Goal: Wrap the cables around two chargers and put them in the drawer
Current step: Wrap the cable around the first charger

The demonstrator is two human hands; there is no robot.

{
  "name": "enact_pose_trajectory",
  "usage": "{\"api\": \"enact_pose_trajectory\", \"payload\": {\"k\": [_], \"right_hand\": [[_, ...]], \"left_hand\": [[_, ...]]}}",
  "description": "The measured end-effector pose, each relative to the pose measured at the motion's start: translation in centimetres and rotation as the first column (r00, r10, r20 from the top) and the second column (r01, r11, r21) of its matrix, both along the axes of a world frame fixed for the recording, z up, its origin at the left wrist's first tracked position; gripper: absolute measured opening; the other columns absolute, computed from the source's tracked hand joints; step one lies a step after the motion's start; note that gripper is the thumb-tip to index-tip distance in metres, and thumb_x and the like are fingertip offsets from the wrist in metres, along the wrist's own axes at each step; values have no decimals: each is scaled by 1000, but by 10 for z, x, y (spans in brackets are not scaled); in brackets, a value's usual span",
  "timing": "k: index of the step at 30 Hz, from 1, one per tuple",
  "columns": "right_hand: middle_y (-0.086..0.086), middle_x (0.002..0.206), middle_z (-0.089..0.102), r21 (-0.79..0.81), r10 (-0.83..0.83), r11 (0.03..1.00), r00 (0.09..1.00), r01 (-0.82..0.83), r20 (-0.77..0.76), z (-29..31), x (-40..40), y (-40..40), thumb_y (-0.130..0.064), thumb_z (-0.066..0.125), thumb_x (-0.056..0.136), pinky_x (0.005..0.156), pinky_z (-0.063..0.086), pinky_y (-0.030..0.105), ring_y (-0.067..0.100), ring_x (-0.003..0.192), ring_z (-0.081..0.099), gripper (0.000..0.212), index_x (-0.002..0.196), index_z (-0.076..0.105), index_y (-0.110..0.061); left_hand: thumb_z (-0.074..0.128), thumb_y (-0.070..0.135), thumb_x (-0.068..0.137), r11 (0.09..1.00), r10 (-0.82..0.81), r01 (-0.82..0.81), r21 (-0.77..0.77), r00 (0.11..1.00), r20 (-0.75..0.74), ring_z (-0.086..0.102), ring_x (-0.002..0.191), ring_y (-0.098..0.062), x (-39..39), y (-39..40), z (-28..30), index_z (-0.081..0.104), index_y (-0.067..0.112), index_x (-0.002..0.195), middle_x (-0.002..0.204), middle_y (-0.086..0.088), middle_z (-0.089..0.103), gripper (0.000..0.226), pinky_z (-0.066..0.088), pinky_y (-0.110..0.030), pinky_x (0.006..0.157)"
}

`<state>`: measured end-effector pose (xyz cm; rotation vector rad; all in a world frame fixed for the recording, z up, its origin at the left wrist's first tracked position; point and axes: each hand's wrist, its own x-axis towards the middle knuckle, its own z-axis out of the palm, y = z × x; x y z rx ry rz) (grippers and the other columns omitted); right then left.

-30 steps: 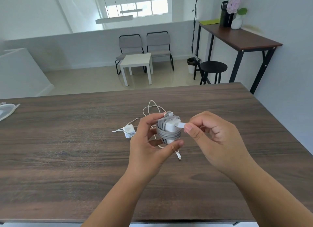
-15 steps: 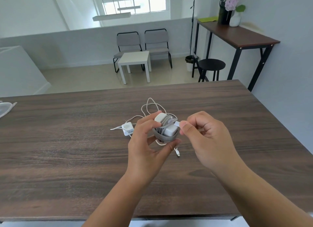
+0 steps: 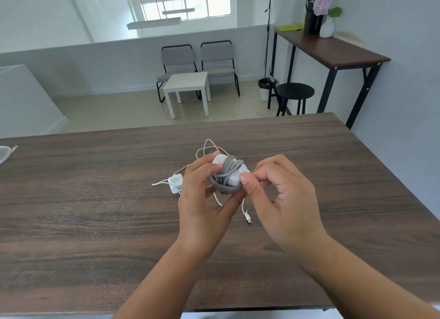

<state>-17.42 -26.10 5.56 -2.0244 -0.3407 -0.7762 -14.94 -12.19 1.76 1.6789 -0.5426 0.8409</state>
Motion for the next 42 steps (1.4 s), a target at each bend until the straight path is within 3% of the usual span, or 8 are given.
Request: {"api": "enact_pose_trajectory", "payload": {"k": [5, 10, 16, 23, 25, 29, 34, 42], "right_hand": [[-10, 72, 56, -120, -19, 993, 999, 14, -36, 3, 14, -12, -27, 61, 89, 61, 44, 27, 10, 68, 54, 21, 69, 63, -18], [-9, 71, 54, -113, -44, 993, 999, 40, -30, 1, 17, -4, -26, 61, 88, 60, 43, 26, 10, 65, 53, 25, 66, 60, -16], [-5, 69, 52, -139, -39, 990, 999, 39, 4, -1, 16, 13, -24, 56, 90, 55, 43, 31, 13, 62, 51, 28, 65, 57, -11], [-11, 84, 51, -293, 91, 948, 989, -121, -116, 0, 23, -3, -36, 50, 93, 67, 36, 14, 11, 77, 50, 23, 79, 59, -20], [-12, 84, 54, -231, 107, 964, 986, -134, -129, 1, 22, -5, -34, 60, 90, 66, 39, 12, 8, 75, 52, 16, 81, 62, -21], [-9, 78, 66, 56, 137, 990, 984, -131, -118, 5, 16, -3, -18, 77, 80, 62, 46, 14, 10, 73, 61, 5, 83, 73, -20], [-4, 77, 67, 55, 158, 987, 985, -154, -68, 2, 19, -4, -7, 76, 79, 65, 47, 14, 8, 73, 62, 5, 82, 75, -11], [1, 76, 67, 126, 255, 962, 963, -244, -88, 0, 23, -6, -6, 74, 78, 64, 47, 16, 13, 71, 63, 2, 80, 73, -7]], "left_hand": [[90, 11, 66, 996, 12, -8, 84, 999, -46, 57, 117, -17, 3, 5, -4, 50, 25, 119, 130, 8, 51, 68, 53, -17, 77], [89, 7, 67, 999, -2, 5, 39, 998, -67, 57, 116, -21, 6, 5, -8, 50, 26, 116, 130, 8, 51, 66, 57, -27, 76], [87, -2, 66, 992, 51, -54, 115, 998, 30, 55, 114, -11, 8, 6, -11, 46, 20, 116, 125, 5, 48, 68, 57, -27, 76], [86, 7, 70, 999, -28, 29, 28, 999, -32, 57, 115, -26, 9, 17, -15, 48, 19, 114, 127, -1, 51, 59, 58, -30, 77], [85, 9, 70, 999, -46, 47, 18, 998, -41, 58, 115, -28, 9, 17, -15, 48, 20, 114, 127, 1, 51, 58, 57, -30, 78], [85, 9, 70, 999, -47, 47, 7, 999, -28, 58, 114, -30, 10, 16, -13, 49, 21, 114, 127, 5, 51, 58, 58, -31, 77], [84, 5, 70, 997, -78, 78, -7, 997, 9, 58, 115, -25, 11, 14, -14, 49, 18, 112, 128, 11, 51, 56, 56, -28, 78], [84, 1, 69, 998, -68, 68, 18, 997, 22, 57, 119, -19, 12, 15, -15, 49, 13, 109, 127, -3, 54, 54, 54, -25, 80]]}}
